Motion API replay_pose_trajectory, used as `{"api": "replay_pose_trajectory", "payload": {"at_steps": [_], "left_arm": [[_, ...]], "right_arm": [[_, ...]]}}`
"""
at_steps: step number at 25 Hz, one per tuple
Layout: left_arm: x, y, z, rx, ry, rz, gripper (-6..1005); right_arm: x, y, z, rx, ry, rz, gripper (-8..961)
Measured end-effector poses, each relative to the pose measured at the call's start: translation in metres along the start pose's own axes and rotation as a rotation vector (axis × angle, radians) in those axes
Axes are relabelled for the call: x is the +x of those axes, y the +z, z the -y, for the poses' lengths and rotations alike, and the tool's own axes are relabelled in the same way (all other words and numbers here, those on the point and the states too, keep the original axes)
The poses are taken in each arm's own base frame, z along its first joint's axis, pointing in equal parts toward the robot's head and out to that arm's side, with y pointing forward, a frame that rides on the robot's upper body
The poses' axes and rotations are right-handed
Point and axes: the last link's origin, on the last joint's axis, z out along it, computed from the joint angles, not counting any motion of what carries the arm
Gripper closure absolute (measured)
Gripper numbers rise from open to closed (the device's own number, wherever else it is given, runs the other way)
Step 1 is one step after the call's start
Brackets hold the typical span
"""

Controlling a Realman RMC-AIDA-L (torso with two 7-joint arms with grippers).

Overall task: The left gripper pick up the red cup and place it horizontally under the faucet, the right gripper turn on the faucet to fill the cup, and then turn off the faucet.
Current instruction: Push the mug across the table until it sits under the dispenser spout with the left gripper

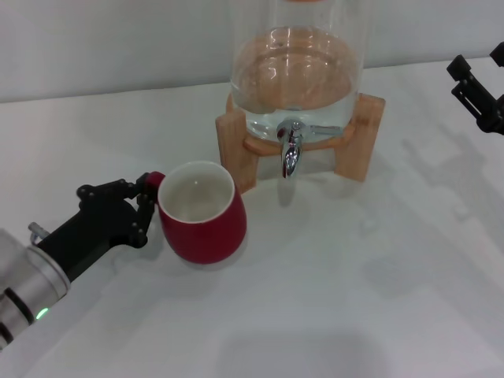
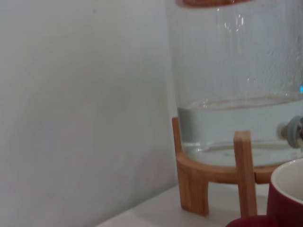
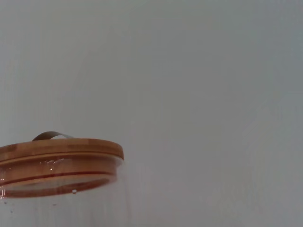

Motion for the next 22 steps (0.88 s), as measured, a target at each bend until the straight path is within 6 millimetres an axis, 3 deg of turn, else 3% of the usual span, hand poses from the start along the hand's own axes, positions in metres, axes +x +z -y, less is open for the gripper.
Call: {"api": "replay_pose_trajectory", "payload": {"at_steps": [22], "left_arm": [[0.004, 0.025, -0.007, -0.059, 0.027, 0.062, 898]], "right_arm": [[0.000, 0.002, -0.003, -0.014, 0.000, 0.003, 125]]}}
